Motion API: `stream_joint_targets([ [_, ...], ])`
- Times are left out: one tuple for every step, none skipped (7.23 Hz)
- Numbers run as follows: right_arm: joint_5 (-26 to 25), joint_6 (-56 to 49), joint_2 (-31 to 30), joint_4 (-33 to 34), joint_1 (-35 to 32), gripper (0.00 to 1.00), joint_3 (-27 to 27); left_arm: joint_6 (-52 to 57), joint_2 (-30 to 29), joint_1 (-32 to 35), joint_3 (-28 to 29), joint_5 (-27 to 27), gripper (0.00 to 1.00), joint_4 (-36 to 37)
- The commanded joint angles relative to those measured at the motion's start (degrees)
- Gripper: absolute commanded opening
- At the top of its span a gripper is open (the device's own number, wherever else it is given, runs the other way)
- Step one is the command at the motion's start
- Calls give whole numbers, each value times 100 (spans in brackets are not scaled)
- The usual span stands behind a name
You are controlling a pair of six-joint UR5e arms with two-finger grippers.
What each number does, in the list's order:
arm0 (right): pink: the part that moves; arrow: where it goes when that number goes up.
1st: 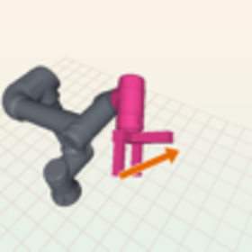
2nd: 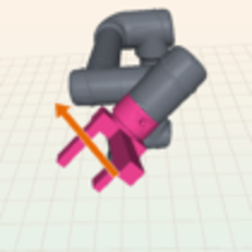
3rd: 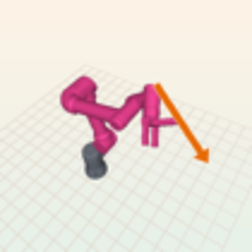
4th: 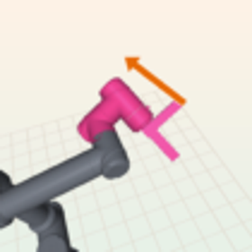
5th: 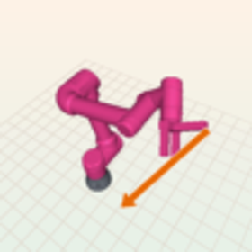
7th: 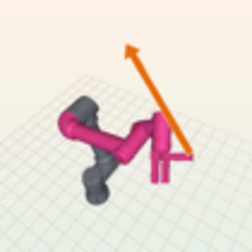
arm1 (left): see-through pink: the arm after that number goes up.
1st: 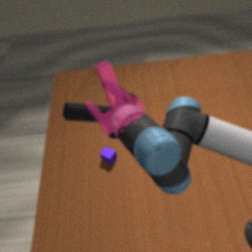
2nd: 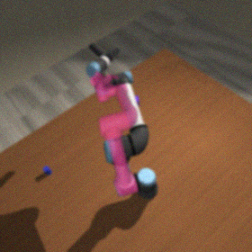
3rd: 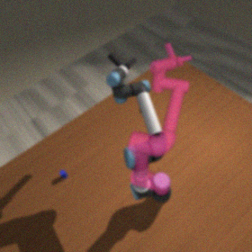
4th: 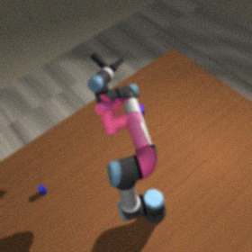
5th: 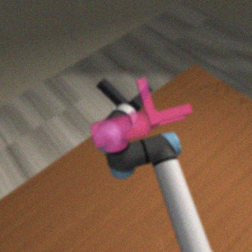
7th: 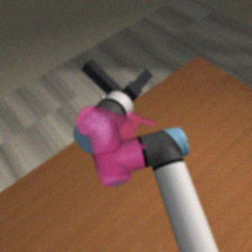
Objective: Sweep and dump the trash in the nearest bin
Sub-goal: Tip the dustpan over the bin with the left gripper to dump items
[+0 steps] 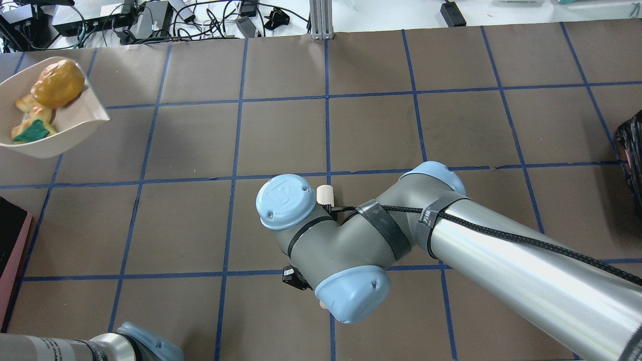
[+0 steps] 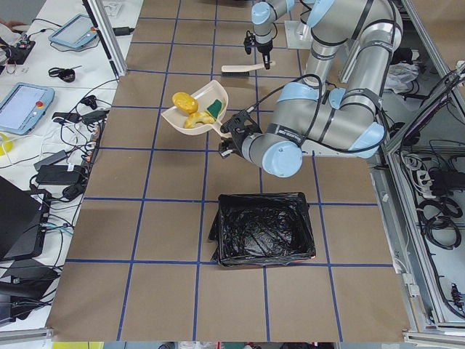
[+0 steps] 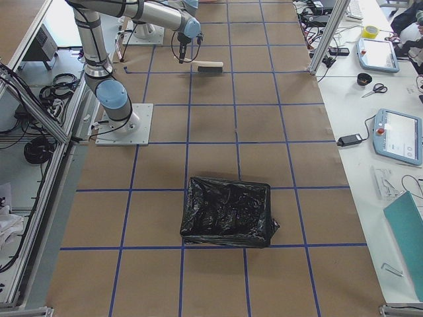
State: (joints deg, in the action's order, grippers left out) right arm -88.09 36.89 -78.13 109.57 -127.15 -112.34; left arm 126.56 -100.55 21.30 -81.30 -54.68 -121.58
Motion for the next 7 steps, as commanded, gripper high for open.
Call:
stream_joint_targets([
  [150, -42, -1, 238, 85, 0, -7, 229, 0, -686, 297, -586, 0, -59],
  [230, -68, -1, 275, 129, 0, 2, 333, -26, -967, 377, -771, 0, -50],
  [240, -77, -35, 319, 181, 0, -7, 334, -9, -1248, 387, -955, 0, -59],
  [301, -129, -53, 320, 252, 0, -7, 352, -17, -1495, 448, -1070, 0, -15],
  [301, -173, -53, 328, 287, 0, -16, 343, -104, -1610, 622, -1132, 0, 89],
  [301, -191, -53, 320, 296, 0, -25, 239, -149, -1629, 755, -1211, 0, 299],
  [327, -200, -53, 328, 296, 0, -112, 46, -158, -1629, 721, -1308, 0, 693],
])
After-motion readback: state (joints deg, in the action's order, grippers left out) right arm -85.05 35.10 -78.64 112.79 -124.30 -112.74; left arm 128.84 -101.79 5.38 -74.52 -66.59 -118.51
